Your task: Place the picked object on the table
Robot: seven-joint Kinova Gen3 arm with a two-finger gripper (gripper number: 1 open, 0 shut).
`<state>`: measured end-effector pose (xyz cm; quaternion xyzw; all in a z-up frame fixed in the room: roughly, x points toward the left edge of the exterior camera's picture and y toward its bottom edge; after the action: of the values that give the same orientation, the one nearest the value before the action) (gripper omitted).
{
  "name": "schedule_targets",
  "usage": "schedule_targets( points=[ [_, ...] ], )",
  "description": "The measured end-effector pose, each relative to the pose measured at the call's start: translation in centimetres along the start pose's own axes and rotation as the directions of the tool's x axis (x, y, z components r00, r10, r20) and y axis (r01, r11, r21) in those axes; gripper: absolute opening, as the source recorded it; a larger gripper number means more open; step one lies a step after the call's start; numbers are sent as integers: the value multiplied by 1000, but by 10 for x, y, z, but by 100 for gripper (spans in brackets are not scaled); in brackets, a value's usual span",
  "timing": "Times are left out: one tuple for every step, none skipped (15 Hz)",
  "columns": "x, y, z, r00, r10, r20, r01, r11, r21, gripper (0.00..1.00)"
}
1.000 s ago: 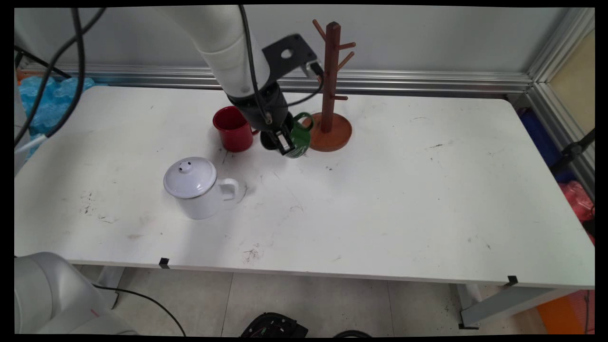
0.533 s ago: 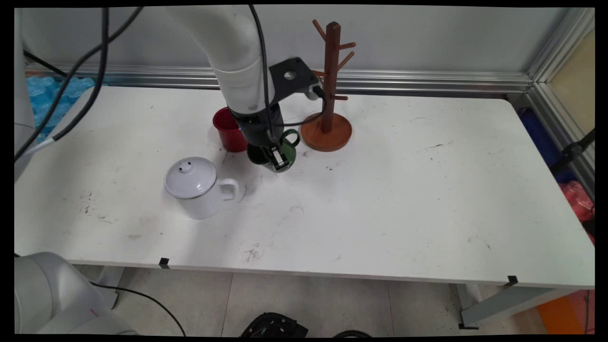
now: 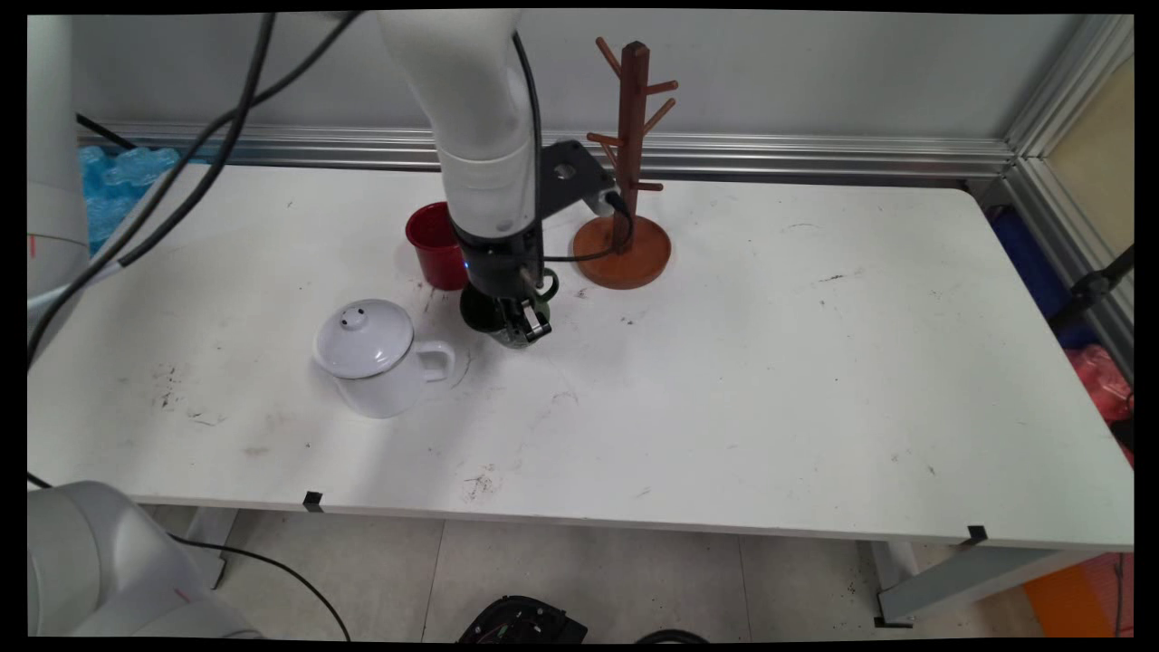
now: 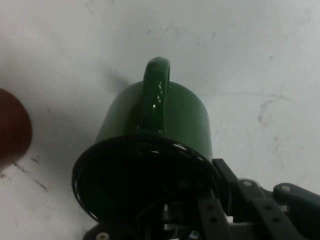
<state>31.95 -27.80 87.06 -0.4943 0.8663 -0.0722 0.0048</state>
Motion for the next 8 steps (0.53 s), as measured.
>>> schedule_targets(
  points=[
    [2, 0, 4, 1000, -11, 16, 11, 1000, 1, 0],
    [4, 1, 8, 999, -21, 29, 21, 1000, 2, 0],
    [6, 1, 10, 999, -28, 38, 28, 1000, 2, 0],
    [8, 2, 13, 998, -39, 50, 39, 999, 3, 0],
    [10, 2, 17, 997, -52, 64, 52, 999, 3, 0],
    [13, 3, 20, 995, -65, 77, 65, 998, 2, 0],
    [15, 4, 22, 993, -75, 88, 75, 997, 2, 0],
    [17, 4, 23, 992, -82, 94, 82, 997, 2, 0]
  ],
)
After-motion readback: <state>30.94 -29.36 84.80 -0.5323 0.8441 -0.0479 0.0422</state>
